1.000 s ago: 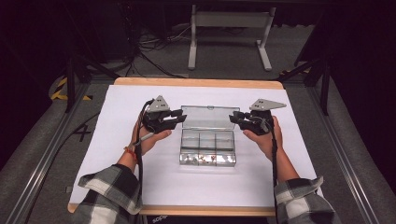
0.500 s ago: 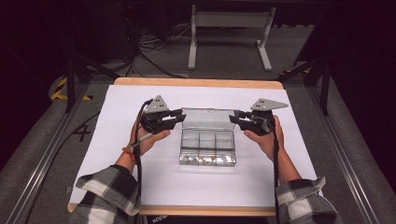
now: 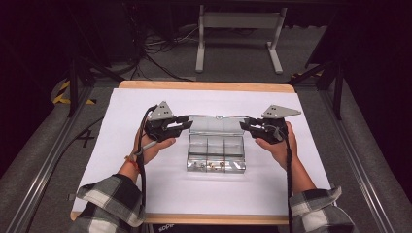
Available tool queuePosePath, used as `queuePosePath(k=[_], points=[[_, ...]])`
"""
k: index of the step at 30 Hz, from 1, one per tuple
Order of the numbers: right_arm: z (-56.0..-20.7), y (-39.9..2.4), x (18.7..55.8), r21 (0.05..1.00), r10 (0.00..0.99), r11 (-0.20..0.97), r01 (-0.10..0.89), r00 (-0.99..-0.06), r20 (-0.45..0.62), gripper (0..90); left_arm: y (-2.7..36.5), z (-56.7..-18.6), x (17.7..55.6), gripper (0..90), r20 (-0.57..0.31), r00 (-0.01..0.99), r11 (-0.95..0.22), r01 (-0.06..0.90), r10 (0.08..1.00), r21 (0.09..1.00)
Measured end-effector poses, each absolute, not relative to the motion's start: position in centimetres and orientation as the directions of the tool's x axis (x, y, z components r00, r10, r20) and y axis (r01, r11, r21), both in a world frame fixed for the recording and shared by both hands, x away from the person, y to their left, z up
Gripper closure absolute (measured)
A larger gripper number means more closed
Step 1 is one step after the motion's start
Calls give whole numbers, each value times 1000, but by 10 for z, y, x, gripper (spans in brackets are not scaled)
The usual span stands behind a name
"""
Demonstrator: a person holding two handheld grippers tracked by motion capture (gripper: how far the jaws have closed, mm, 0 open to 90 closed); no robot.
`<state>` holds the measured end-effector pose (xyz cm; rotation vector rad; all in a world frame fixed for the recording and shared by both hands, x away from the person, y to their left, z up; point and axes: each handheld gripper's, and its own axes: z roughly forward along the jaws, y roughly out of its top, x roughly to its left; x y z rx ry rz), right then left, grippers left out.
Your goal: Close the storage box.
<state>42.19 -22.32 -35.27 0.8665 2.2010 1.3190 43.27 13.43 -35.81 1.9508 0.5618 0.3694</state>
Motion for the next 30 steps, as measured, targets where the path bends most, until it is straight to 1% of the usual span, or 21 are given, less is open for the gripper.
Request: queuePosePath(k=[5,11,12,18,19,21,23,30], points=[[-355,-228,419,892,697,352,284,-716,-47,758,138,-362,426,712,19,845,-374,216,534,902],[-355,-231,415,895,694,355,270,-718,-59,770,142,-366,417,707,31,844,-388,214,536,896],[-355,-231,414,895,693,356,270,-719,-59,775,142,-368,415,711,15,847,-383,224,532,896],[-356,-229,411,891,684,379,250,-724,-88,777,137,-375,411,788,23,860,-411,219,510,885],[-356,-229,410,891,683,380,250,-725,-88,776,136,-376,411,788,24,864,-415,216,502,884],[-356,-229,409,890,681,384,245,-727,-94,775,133,-377,410,823,28,868,-418,210,495,884],[-357,-229,408,892,676,383,239,-731,-95,765,131,-378,409,840,12,870,-408,219,494,886],[-361,-231,400,895,667,384,226,-739,-99,746,130,-381,407,852,4,876,-398,215,482,892]])
